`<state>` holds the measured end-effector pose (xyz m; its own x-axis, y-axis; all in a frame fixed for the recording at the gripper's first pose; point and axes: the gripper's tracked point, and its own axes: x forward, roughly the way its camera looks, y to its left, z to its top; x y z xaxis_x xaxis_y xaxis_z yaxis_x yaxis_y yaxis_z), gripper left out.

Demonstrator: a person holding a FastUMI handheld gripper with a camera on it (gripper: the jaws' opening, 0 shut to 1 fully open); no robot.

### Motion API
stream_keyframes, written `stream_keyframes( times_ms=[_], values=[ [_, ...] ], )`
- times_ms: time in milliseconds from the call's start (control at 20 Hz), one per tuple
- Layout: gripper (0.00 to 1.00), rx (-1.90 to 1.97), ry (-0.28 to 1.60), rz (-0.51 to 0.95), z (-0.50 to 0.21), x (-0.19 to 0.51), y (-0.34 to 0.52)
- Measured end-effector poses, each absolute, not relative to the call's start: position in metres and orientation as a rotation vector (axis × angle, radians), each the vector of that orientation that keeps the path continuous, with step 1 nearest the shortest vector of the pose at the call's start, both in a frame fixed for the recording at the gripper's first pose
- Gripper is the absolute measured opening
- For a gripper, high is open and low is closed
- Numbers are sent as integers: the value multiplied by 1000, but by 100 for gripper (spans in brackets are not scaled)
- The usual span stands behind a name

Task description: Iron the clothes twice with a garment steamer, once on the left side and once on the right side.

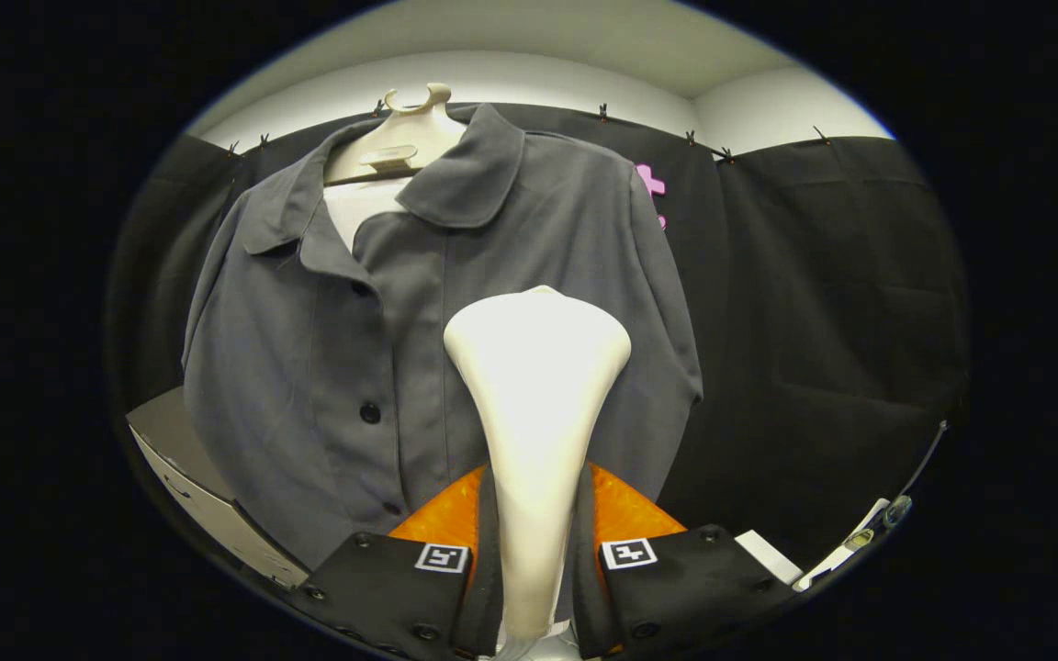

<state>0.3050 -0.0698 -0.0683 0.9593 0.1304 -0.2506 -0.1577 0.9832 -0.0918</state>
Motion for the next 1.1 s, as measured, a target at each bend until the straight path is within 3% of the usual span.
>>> stream_keyframes(
  times_ms=[1100],
  values=[
    [39,-86,504,114,-237,257,-102]
  ],
)
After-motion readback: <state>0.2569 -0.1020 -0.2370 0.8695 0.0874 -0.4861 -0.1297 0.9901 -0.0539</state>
